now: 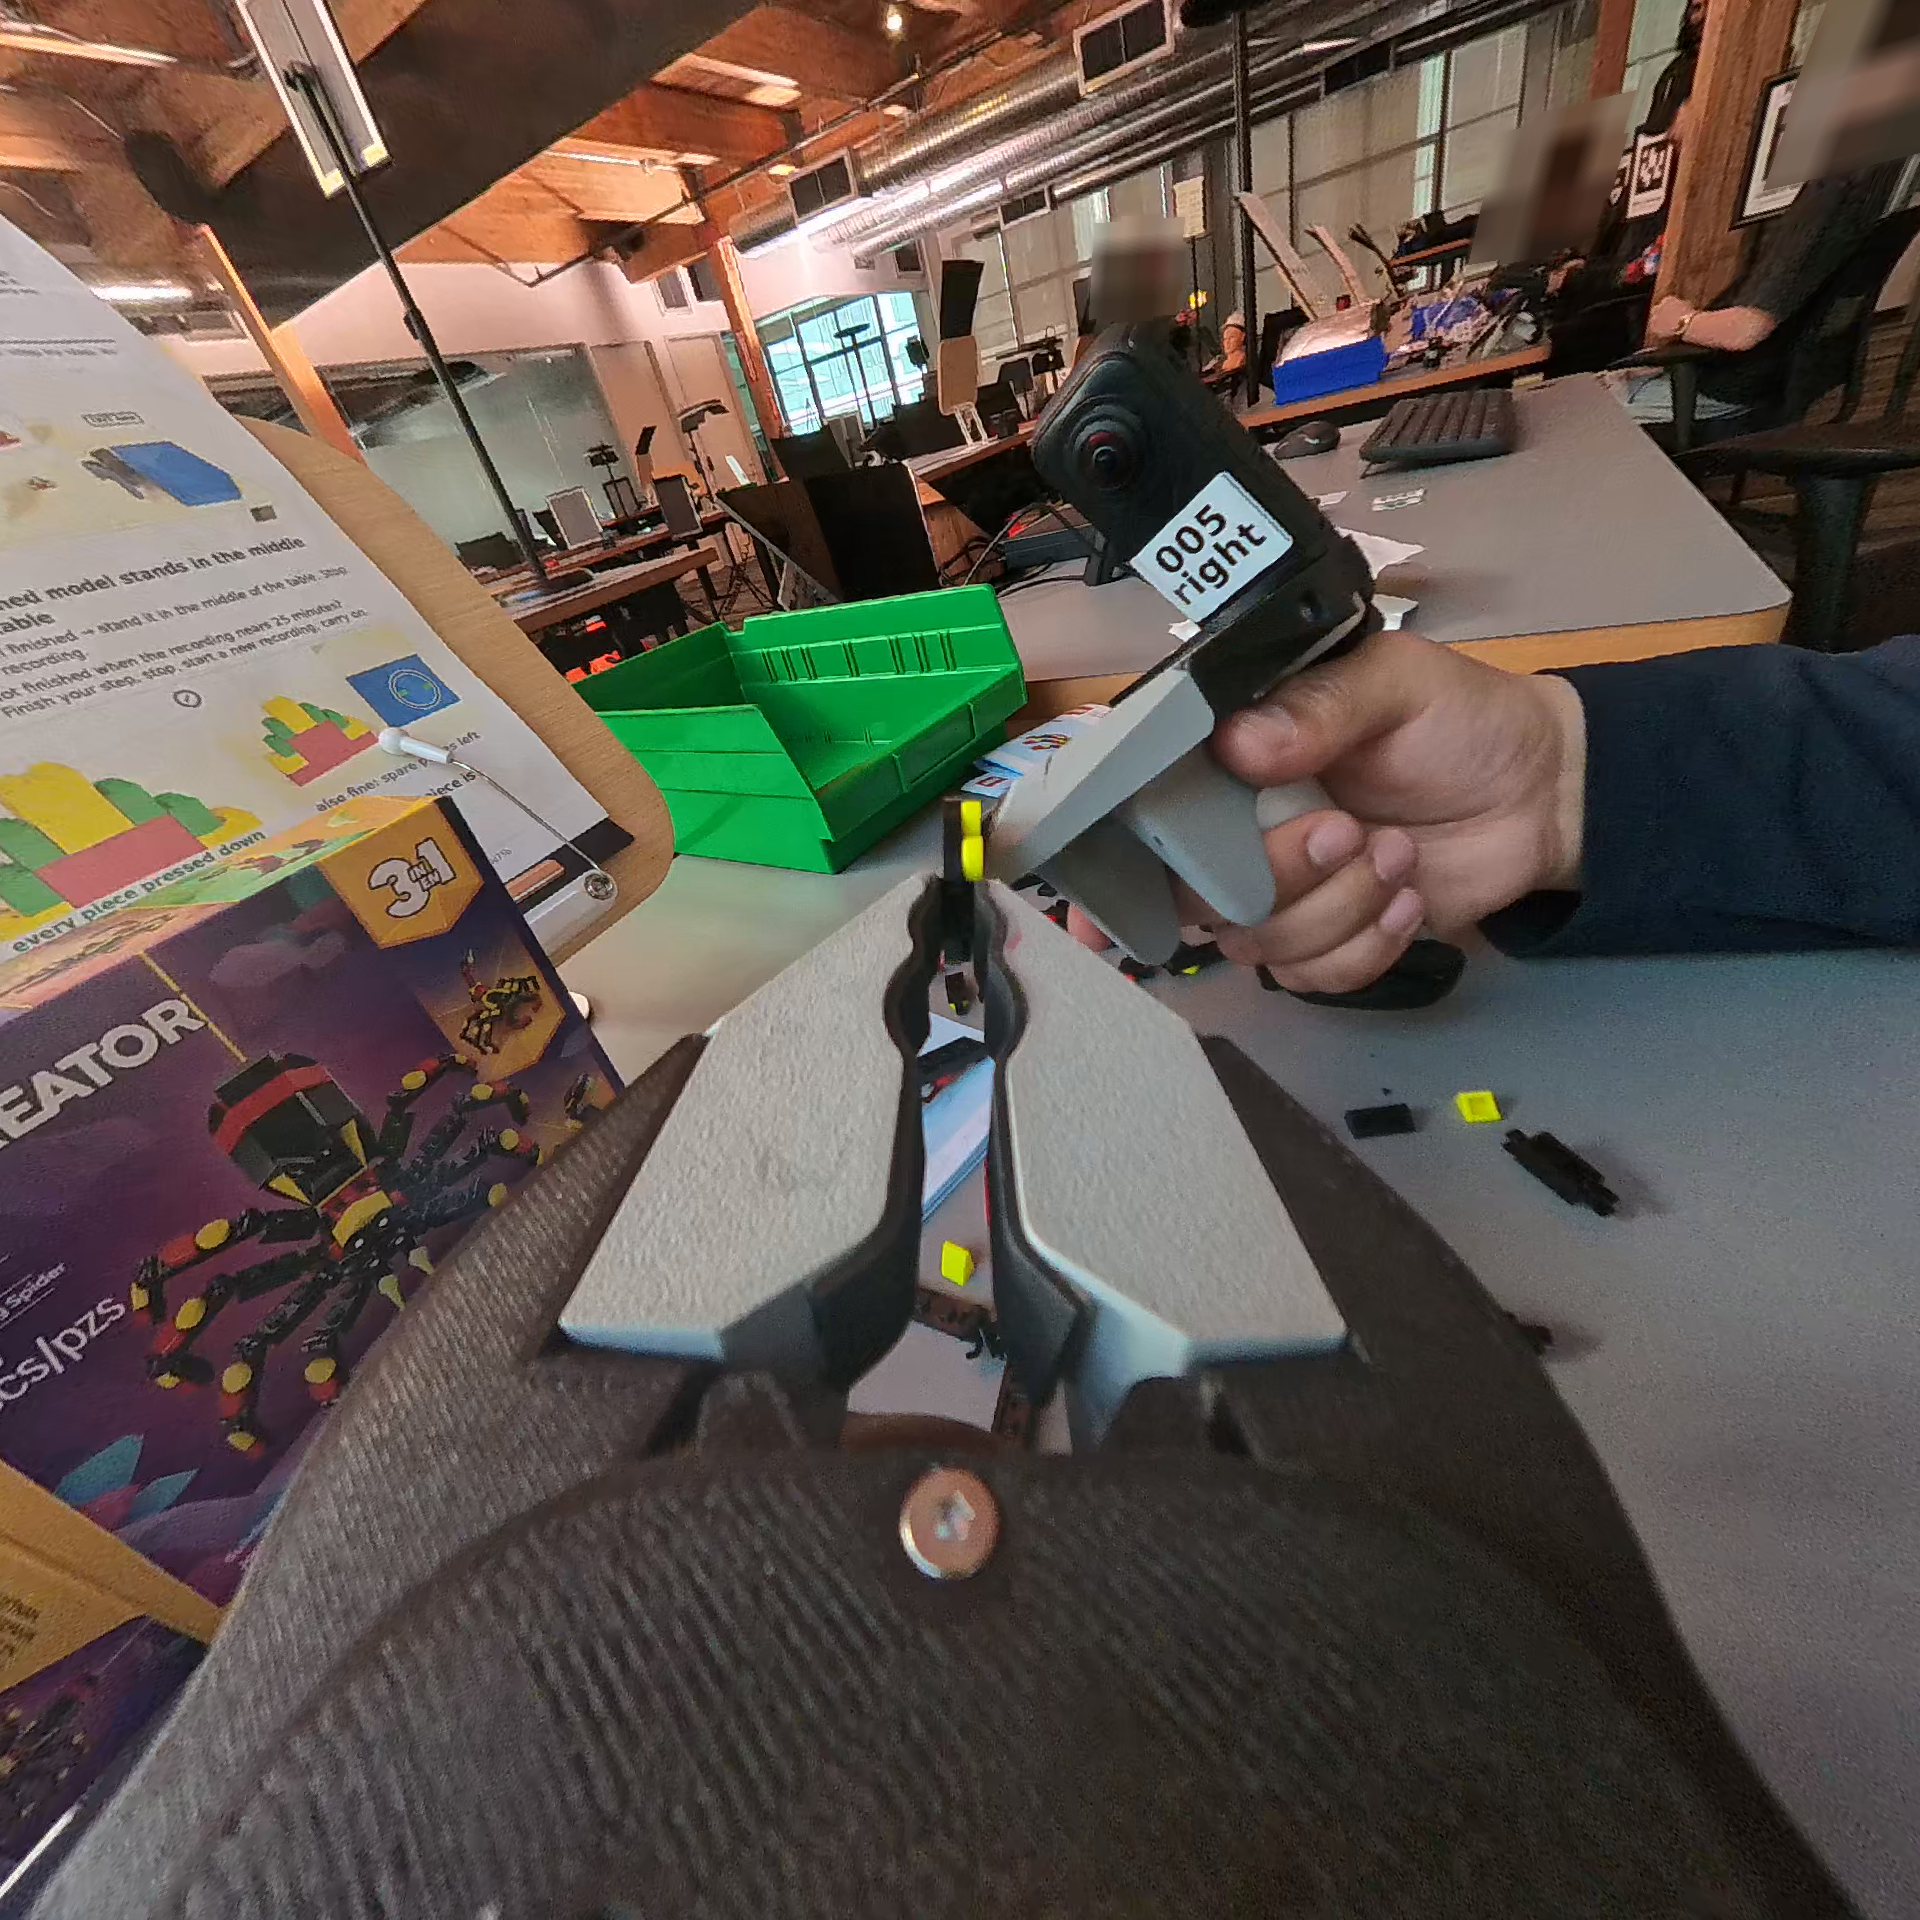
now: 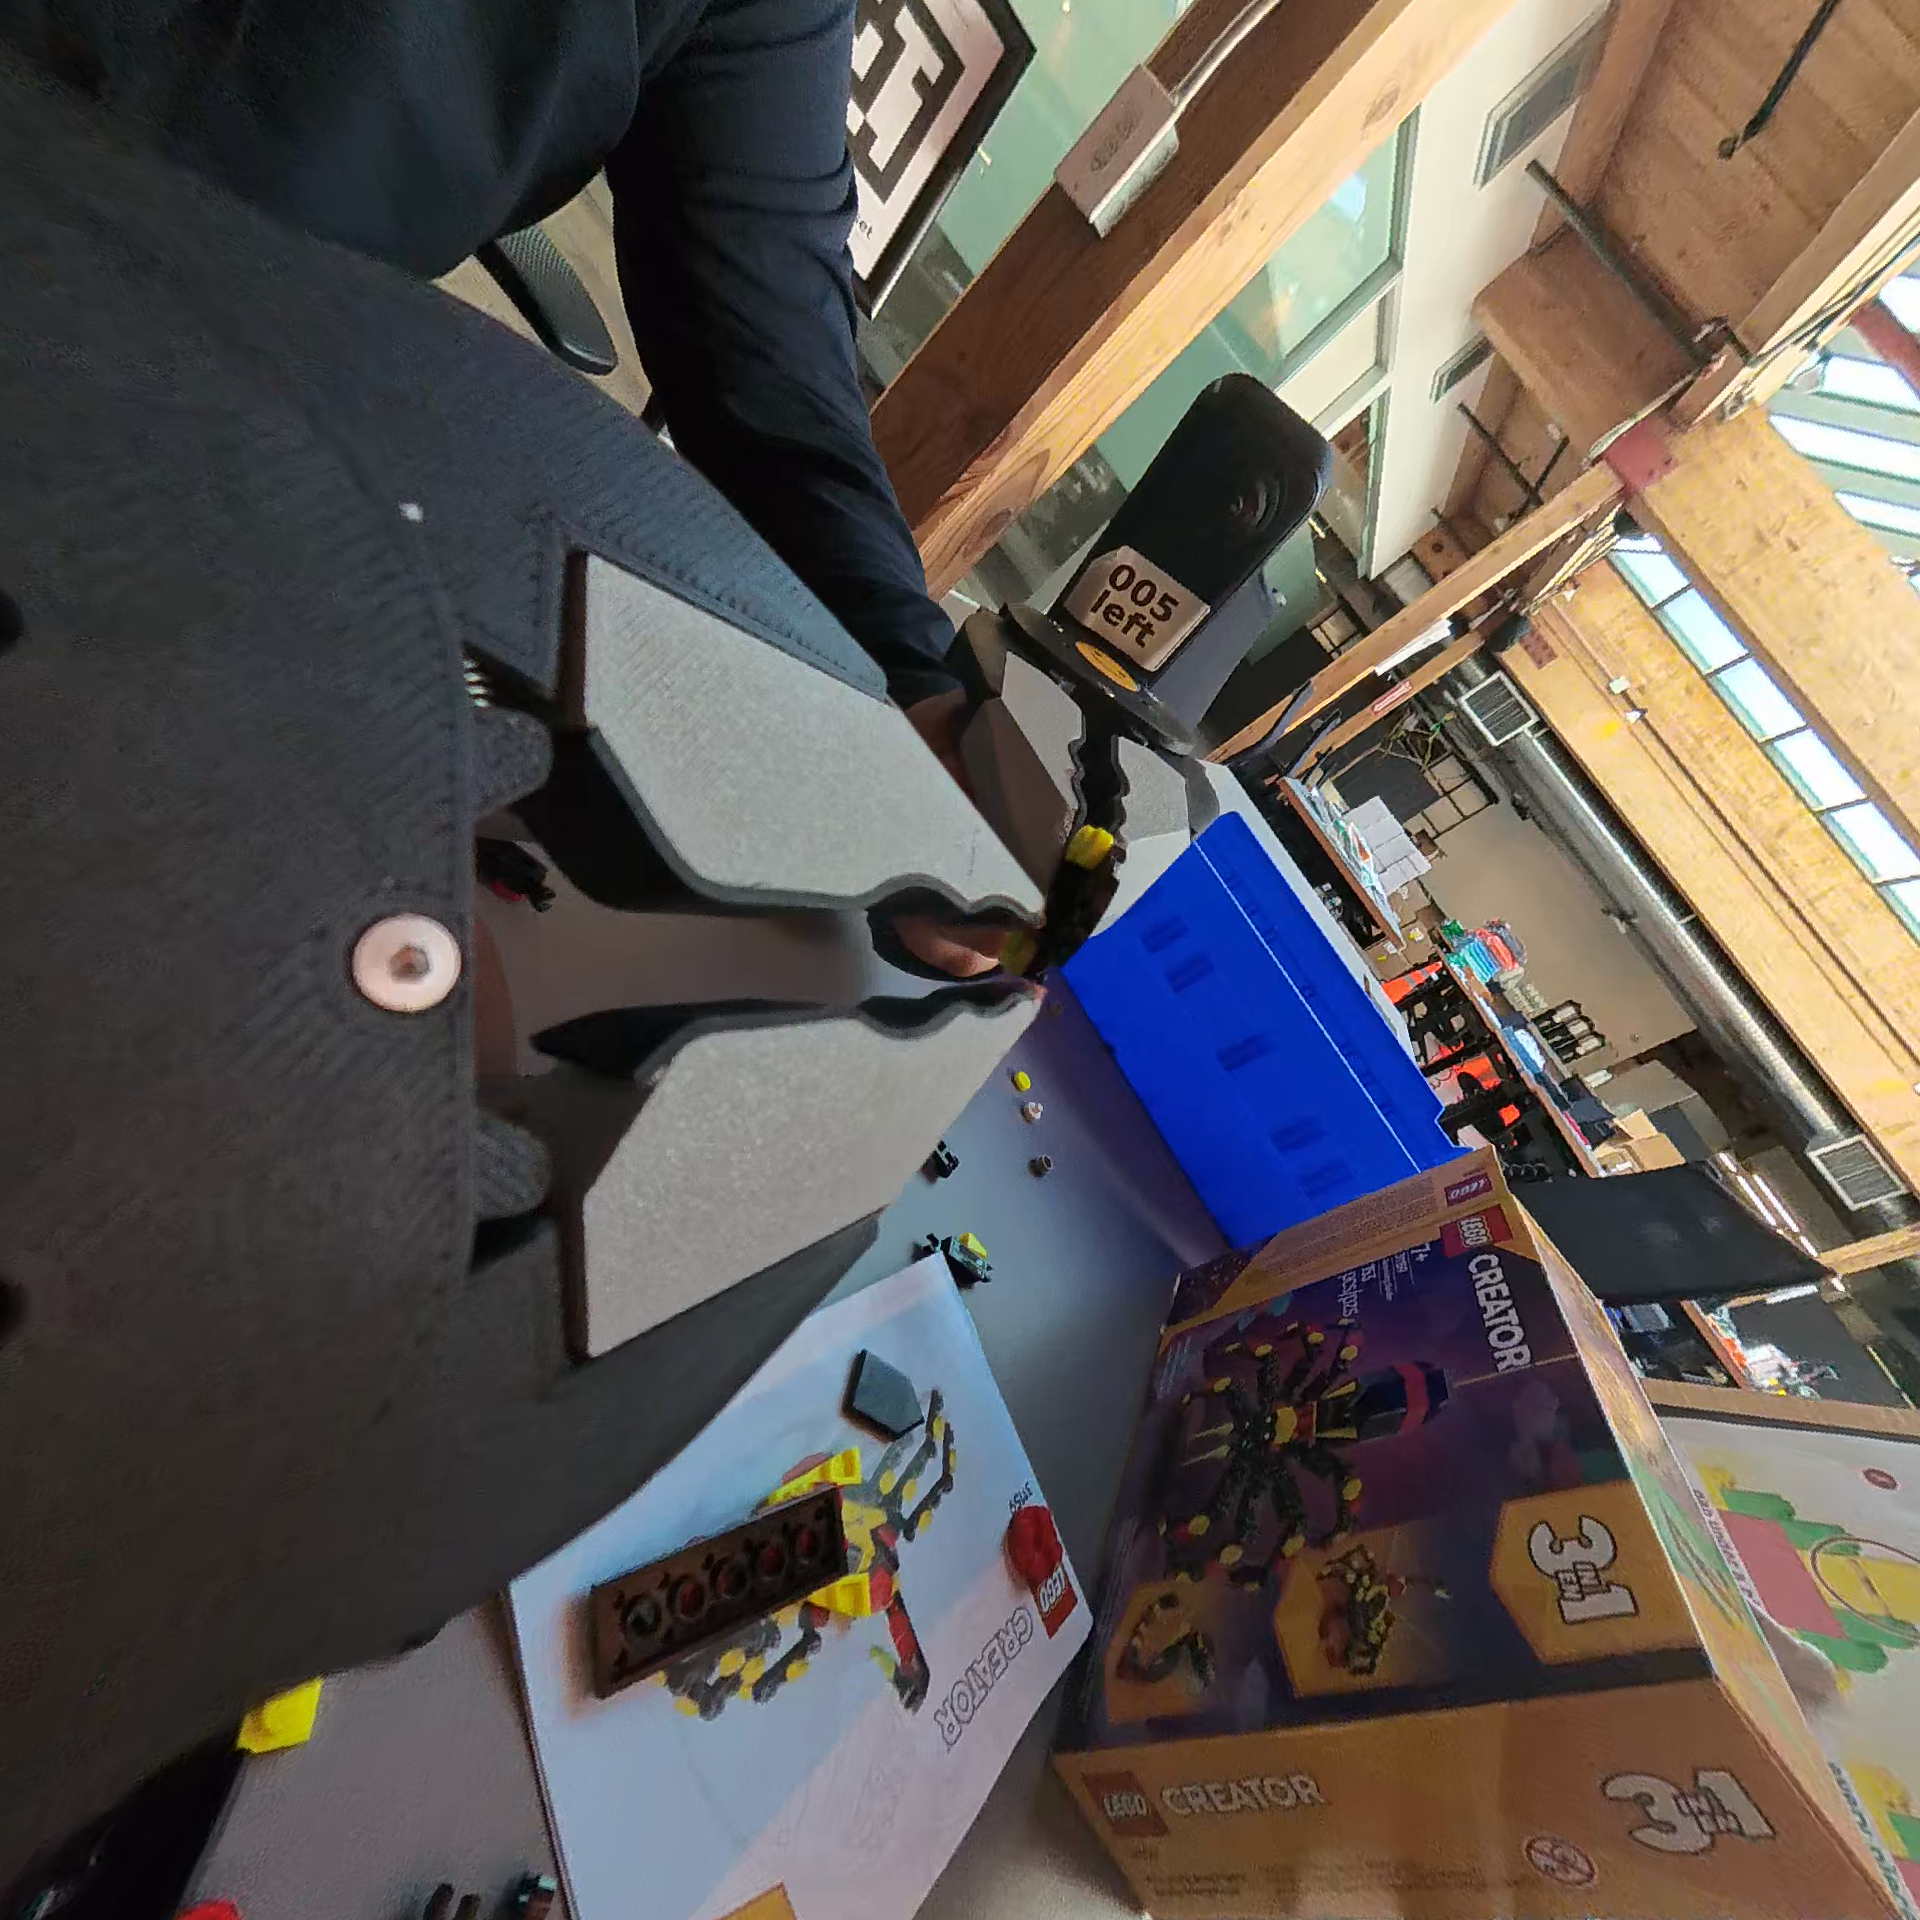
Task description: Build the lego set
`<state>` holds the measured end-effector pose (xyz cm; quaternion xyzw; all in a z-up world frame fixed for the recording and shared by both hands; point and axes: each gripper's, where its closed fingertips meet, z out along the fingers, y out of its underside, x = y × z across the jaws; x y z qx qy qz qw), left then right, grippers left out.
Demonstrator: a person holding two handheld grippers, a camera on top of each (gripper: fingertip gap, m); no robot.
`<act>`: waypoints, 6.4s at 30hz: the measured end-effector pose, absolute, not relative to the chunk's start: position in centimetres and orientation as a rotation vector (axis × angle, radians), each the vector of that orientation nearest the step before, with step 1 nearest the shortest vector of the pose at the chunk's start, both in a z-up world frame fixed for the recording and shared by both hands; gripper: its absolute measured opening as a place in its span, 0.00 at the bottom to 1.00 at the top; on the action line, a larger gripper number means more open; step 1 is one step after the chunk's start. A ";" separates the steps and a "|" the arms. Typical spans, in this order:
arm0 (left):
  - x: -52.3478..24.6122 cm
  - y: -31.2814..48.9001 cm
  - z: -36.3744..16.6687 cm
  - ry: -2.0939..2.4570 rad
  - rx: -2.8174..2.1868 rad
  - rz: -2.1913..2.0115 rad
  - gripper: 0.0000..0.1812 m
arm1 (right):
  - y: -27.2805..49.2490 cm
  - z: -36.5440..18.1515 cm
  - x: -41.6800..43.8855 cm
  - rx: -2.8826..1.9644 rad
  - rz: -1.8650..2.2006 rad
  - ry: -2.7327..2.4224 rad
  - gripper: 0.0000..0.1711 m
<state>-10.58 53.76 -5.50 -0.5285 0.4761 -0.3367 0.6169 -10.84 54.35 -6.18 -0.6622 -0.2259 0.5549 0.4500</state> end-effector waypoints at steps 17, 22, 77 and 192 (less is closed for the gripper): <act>-10.5 53.2 -6.1 1.168 -1.207 -0.775 0.01 | 53.6 -7.3 -11.0 -1.653 1.200 -0.732 0.02; -10.6 52.9 -7.1 1.245 -1.211 -0.759 0.01 | 53.1 -9.2 -11.2 -1.733 1.101 -0.866 0.00; -10.4 54.4 -6.0 1.079 -1.252 -0.763 0.01 | 54.9 -7.0 -11.0 -1.662 1.438 -0.468 0.03; -10.7 54.9 -5.5 0.930 -1.382 -1.095 0.01 | 55.0 -7.9 -11.9 -1.591 0.799 -0.772 0.07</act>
